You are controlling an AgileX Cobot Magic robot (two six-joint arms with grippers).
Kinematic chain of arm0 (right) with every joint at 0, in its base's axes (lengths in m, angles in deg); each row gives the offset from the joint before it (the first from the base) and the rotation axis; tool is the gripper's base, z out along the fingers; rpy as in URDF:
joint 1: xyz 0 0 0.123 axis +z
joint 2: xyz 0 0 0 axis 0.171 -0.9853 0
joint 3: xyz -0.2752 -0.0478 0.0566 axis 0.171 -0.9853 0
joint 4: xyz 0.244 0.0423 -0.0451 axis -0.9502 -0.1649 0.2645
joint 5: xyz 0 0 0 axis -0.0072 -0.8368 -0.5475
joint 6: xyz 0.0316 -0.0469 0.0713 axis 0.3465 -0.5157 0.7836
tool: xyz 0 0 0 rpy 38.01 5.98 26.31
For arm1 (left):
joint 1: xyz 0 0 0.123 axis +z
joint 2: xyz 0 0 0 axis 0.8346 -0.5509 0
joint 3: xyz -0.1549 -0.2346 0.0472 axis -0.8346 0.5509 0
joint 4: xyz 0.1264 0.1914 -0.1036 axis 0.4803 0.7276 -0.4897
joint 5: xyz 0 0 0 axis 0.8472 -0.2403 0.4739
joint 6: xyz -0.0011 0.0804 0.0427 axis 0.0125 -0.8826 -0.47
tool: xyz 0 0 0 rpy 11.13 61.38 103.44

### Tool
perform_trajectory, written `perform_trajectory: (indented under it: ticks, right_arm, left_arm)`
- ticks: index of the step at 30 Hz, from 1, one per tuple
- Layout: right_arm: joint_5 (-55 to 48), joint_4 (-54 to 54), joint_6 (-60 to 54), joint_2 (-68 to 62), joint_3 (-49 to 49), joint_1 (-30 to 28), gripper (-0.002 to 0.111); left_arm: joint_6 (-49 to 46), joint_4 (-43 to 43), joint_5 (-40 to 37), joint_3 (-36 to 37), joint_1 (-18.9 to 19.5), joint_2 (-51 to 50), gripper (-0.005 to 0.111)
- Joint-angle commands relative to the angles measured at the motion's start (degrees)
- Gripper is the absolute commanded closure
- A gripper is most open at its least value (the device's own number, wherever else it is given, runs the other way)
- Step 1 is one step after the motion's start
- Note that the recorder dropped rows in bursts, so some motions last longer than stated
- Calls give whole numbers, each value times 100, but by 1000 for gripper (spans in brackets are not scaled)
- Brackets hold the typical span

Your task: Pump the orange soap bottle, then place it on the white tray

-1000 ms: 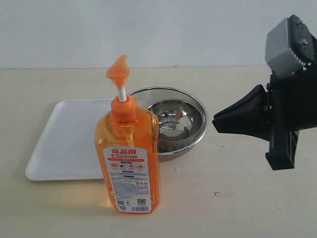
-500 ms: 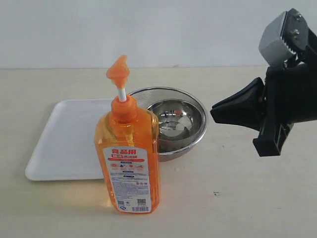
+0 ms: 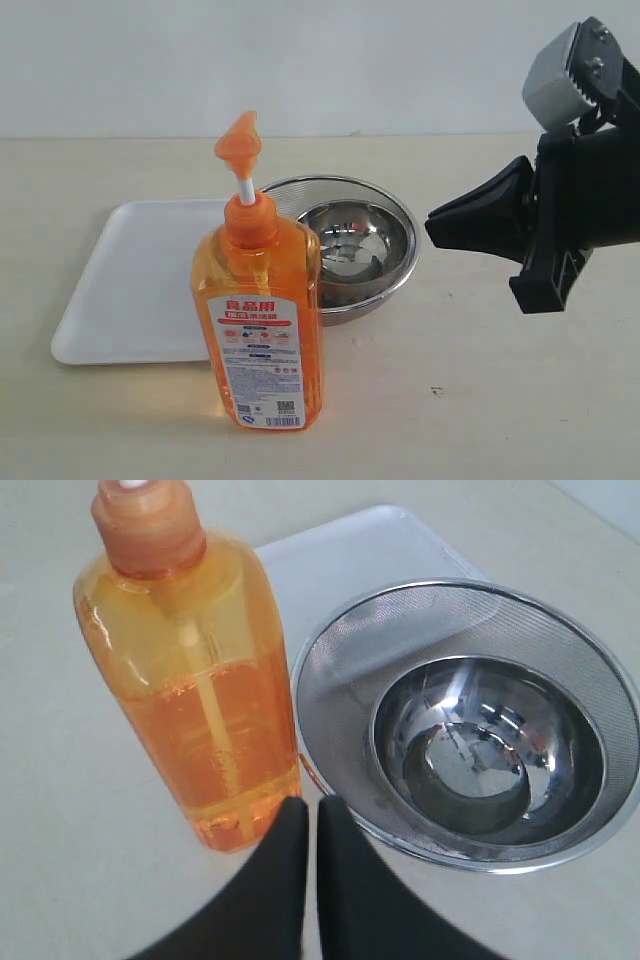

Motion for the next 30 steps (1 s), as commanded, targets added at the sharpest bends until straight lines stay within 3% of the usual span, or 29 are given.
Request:
perform_trajectory:
  ticks: [1,9,18,24,27,30]
  right_arm:
    - [23,-43,28,11,51,3,108]
    - [23,-43,28,11,51,3,108]
    - [405,-33,28,11,51,525,108]
    - [735,-36,28,-418,51,659,108]
    - [748,-145,-47,-803,72,659,108]
    - [725,-398,-274,-1059,141,659,108]
  left_arm:
    - [99,-59,44,-40,-25,-23,102]
    - [-639,-59,-117,-40,-25,-47,102]
    - [-2516,-1329,-173,-40,-25,-862,102]
    - [-4314,-3263,-279,-40,-25,-1766,102]
    - [-6243,-4810,-311,-53,-25,-2088,102]
    - [-7335,-5870,-419,-53,-25,-2292,102]
